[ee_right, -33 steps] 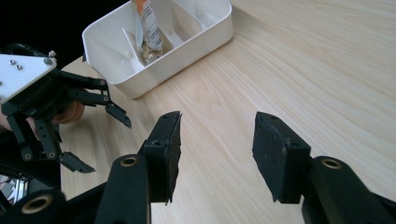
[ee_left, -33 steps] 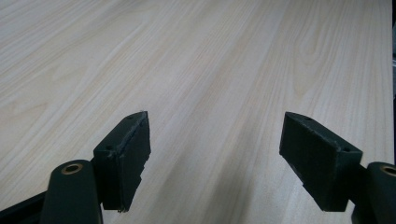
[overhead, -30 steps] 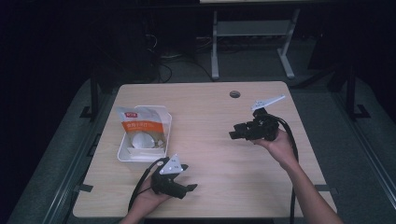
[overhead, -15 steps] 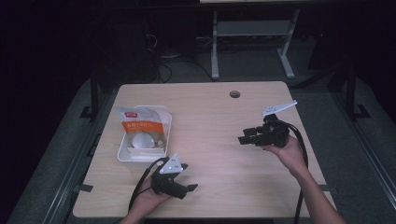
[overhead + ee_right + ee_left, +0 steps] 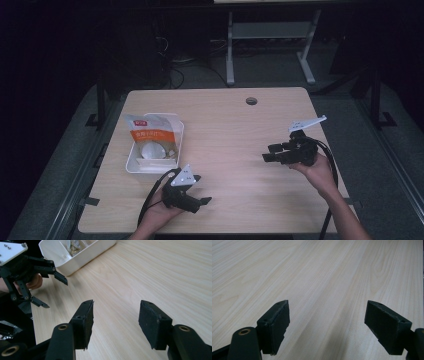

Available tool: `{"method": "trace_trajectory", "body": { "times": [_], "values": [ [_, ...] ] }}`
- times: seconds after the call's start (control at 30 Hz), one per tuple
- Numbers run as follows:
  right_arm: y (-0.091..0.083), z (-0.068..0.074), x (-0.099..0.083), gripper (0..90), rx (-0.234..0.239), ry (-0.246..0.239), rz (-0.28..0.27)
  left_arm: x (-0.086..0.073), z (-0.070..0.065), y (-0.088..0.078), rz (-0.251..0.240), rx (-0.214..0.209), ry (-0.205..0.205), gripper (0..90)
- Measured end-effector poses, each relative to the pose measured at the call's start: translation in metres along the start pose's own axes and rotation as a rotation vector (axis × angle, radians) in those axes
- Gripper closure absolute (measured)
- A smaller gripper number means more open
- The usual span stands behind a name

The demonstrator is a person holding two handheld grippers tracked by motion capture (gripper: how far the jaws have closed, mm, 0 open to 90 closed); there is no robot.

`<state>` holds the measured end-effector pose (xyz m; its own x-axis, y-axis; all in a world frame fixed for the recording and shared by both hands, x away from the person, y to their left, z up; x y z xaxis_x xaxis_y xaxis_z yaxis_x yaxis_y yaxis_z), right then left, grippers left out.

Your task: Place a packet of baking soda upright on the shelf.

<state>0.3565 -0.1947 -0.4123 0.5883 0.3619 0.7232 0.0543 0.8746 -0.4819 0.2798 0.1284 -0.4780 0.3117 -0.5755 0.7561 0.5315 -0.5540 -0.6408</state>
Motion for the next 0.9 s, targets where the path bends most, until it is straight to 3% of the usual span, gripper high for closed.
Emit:
{"method": "trace_trajectory", "body": {
  "times": [0.77, 0.9],
  "values": [
    [-0.015, 0.005, -0.049, 43.8, -0.023, 0.035, -0.025, 0.0, 0.0, 0.001, 0.004, 0.0, -0.002, 19.9],
    [-0.015, 0.007, -0.061, 39.6, -0.038, 0.029, -0.02, -0.001, 0.0, 0.002, 0.005, 0.0, -0.003, 19.9]
  ]
}}
Point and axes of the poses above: each handheld gripper's, and its own axes: y roughly forward along the jaws, x roughly out of its top, z roughly to its left, the point moved 4 cm from there along y, roughly forward along the jaws, and after that the axes turned 15 degrees about x, right-handed, at the moved point
